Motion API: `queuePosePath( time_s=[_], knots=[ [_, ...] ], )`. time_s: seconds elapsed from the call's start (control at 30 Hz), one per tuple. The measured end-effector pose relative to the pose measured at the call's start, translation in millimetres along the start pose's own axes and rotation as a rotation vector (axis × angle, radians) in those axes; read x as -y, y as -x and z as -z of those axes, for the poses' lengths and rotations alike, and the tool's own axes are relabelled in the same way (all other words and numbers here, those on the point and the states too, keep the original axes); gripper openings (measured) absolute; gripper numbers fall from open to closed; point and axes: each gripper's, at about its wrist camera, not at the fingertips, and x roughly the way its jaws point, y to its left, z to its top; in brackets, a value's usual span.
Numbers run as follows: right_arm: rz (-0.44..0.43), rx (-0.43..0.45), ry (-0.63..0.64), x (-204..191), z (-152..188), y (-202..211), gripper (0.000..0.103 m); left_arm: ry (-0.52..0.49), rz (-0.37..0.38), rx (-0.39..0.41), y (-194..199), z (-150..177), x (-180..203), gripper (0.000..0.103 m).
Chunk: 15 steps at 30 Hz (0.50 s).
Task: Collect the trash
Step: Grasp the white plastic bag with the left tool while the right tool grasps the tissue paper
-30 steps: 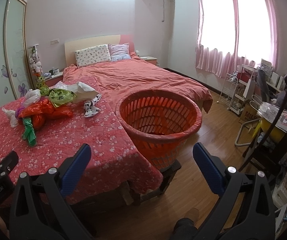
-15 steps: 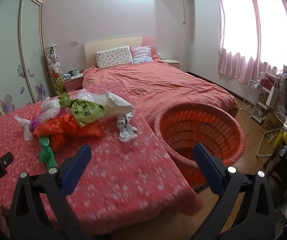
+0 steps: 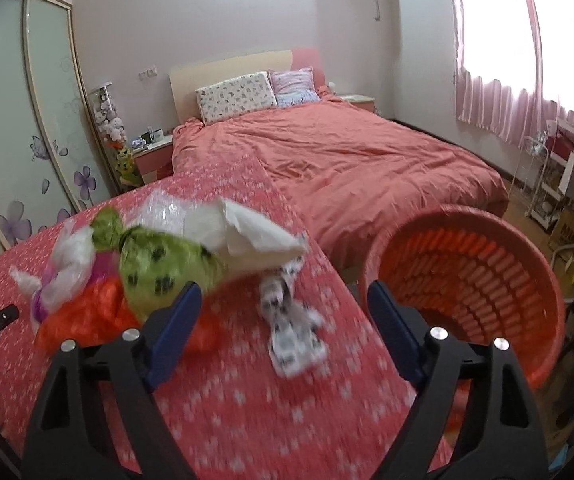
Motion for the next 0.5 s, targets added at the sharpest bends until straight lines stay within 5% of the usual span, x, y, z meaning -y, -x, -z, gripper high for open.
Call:
queuePosePath(
  time_s=[0.33, 0.5],
  knots=[
    [-0.058, -0.031, 0.025, -22, -44, -64, 0.083, 0.008, -0.035, -0.073, -48, -26, 1, 0.076],
    [-0.079, -0.109, 0.057, -27, -50, -94, 0.072, 0.013, -0.022, -0.103, -61, -31, -2, 0.068]
  ],
)
